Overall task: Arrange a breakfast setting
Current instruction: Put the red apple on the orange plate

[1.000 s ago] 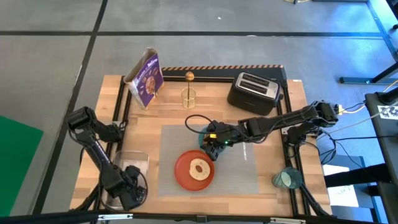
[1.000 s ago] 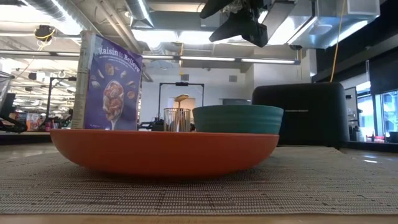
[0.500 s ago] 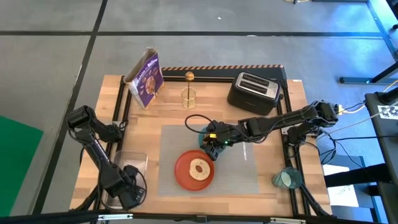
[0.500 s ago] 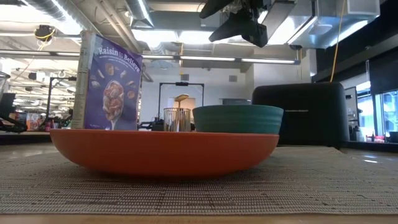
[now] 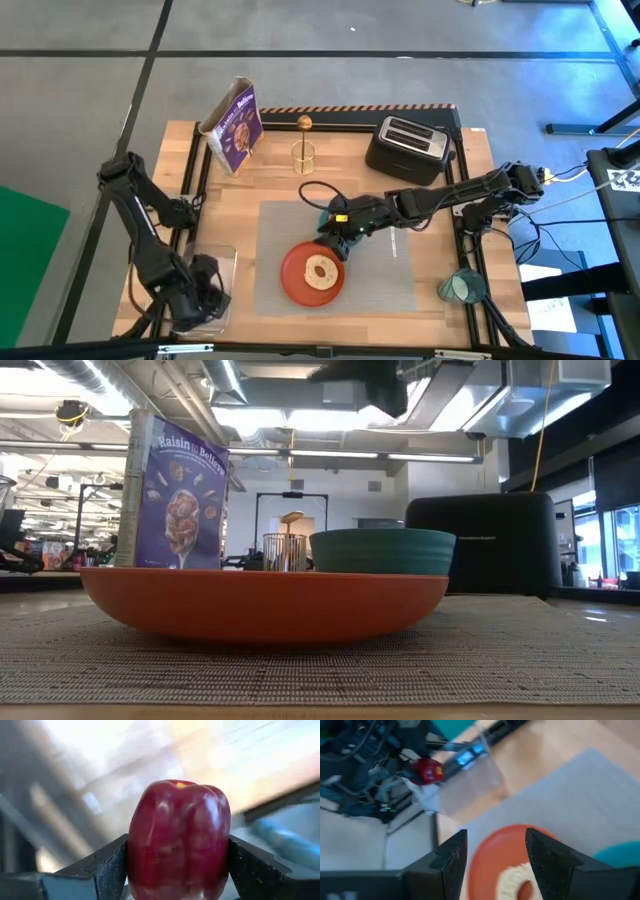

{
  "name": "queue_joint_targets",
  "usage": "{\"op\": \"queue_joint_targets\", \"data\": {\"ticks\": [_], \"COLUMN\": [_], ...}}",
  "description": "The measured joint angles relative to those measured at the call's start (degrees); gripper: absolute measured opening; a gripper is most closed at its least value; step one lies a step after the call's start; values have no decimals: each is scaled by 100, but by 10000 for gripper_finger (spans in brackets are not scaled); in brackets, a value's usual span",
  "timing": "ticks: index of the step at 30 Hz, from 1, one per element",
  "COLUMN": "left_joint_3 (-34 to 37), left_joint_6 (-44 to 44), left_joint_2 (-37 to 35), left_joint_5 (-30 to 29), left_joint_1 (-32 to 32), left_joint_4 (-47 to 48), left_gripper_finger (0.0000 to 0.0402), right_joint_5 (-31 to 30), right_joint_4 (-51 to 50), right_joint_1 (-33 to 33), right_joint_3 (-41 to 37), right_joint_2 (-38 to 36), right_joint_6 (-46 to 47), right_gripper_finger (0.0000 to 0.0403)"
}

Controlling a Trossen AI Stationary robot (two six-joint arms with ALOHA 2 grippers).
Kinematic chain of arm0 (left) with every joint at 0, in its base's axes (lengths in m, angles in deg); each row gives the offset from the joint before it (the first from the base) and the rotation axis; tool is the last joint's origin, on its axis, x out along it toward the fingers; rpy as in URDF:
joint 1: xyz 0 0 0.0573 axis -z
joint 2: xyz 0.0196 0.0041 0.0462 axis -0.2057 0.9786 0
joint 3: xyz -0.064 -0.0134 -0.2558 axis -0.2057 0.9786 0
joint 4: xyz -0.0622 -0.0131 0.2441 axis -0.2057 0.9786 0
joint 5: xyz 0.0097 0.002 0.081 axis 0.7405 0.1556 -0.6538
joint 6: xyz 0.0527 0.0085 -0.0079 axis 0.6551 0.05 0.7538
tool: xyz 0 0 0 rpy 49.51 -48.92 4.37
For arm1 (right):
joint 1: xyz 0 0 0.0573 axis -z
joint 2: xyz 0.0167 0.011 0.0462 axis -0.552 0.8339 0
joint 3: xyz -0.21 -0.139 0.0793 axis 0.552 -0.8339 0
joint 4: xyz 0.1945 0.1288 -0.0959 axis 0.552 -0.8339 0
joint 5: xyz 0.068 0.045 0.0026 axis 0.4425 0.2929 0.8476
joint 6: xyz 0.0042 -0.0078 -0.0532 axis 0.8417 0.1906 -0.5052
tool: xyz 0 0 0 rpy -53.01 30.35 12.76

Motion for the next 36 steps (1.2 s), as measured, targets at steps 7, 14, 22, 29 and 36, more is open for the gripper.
{"op": "queue_joint_targets", "data": {"ticks": [7,14,22,29,36], "left_joint_3": [-789,-1679,-2245,-2252,-2252], "left_joint_6": [875,3276,4194,3922,3941], "left_joint_2": [-594,-878,-879,-879,-876], "left_joint_5": [-2352,-5017,-6714,-7331,-6956], "left_joint_1": [-63,-465,-1482,-2443,-3047], "left_joint_4": [556,765,746,-136,-769], "left_gripper_finger": [289,289,289,289,289], "right_joint_5": [929,1867,1726,-36,-251], "right_joint_4": [907,2057,3151,3253,3985], "right_joint_1": [239,559,621,617,711], "right_joint_3": [-2,-2,-2,-2,3], "right_joint_2": [0,0,0,0,-9], "right_joint_6": [603,1244,887,-977,-1173], "right_gripper_finger": [221,261,292,246,167]}}
